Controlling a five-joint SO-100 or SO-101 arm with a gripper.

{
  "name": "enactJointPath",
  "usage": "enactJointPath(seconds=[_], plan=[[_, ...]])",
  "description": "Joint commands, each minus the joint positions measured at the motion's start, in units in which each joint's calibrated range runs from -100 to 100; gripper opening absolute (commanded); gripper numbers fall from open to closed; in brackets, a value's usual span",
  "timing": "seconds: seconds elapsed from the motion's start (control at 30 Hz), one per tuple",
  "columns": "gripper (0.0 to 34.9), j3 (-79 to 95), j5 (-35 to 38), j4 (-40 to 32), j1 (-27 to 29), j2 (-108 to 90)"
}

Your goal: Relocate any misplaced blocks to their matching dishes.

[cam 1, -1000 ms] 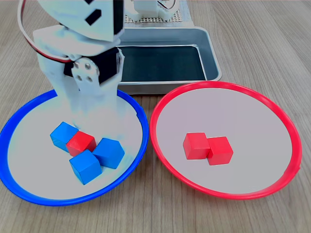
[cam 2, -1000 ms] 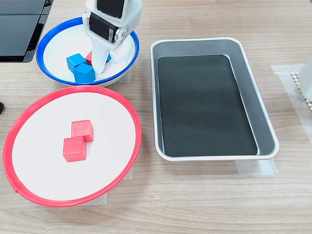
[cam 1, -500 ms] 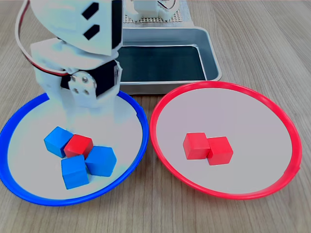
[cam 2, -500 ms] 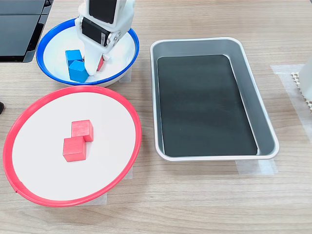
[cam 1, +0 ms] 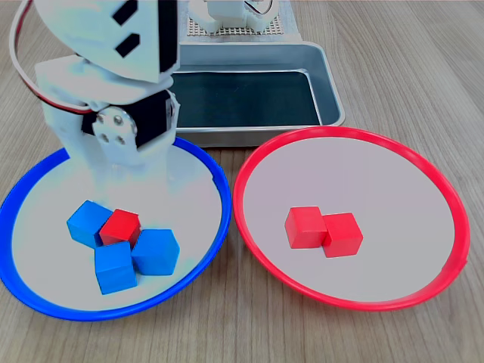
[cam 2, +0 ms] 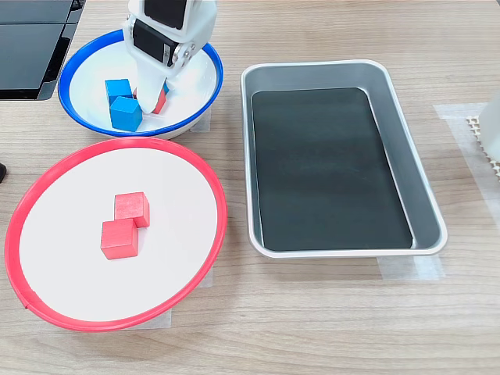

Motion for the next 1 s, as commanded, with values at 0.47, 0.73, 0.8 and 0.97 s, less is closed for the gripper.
enactJointPath(seconds=[0.47,0.73,0.8,0.97], plan=[[14.1,-5.9,0.7,-4.3,0.7,3.0],[10.7,-5.7,1.3,-5.2,0.3,3.3],[10.5,-5.3,1.3,-4.7,0.1,3.0],[10.2,-4.6,1.3,-4.2,-0.2,2.4]])
